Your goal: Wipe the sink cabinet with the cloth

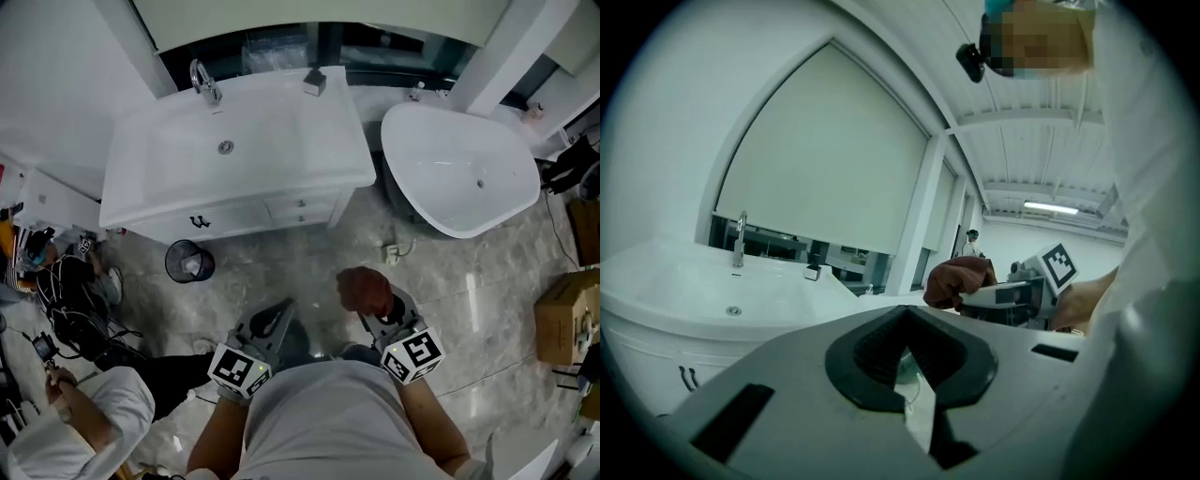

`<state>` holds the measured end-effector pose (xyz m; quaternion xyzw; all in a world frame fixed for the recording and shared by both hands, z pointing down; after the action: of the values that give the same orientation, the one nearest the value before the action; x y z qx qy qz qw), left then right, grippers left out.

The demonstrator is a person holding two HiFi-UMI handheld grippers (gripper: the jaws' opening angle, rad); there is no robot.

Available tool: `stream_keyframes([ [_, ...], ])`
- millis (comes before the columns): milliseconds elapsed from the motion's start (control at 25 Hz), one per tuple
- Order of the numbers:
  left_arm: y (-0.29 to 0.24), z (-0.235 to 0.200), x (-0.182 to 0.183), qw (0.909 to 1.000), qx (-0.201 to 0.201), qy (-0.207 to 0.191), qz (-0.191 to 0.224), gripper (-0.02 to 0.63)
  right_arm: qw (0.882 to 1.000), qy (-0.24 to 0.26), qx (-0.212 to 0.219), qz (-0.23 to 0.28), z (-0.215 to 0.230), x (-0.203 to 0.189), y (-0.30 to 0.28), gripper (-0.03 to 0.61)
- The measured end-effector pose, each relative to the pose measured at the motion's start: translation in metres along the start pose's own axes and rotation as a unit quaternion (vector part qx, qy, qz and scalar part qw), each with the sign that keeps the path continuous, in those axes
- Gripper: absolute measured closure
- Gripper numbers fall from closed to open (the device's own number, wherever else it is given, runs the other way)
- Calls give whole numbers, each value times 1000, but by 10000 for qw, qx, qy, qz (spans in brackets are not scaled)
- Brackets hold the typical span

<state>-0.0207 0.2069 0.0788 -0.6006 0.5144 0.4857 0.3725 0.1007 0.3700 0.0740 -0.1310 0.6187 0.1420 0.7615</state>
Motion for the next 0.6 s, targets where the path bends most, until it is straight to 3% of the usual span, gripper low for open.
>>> stream_keyframes([
  [320,28,-95,19,9994,326,49,48,603,9996,-82,201,-190,-41,-10,-101,428],
  [600,50,-132,24,9967,808,63,53,603,9972,-393,457,-434,-50,-22,-146,428],
])
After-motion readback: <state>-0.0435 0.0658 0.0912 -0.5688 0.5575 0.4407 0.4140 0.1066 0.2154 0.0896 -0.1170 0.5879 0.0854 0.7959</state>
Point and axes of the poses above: the fingertips, and each gripper's own axes: y backward along the fingers, z to its right, x out of its top, the point moved 5 cm from there along y, backward along the fingers, and after that the axes turned 14 degrees about z, right-handed, at the moved point
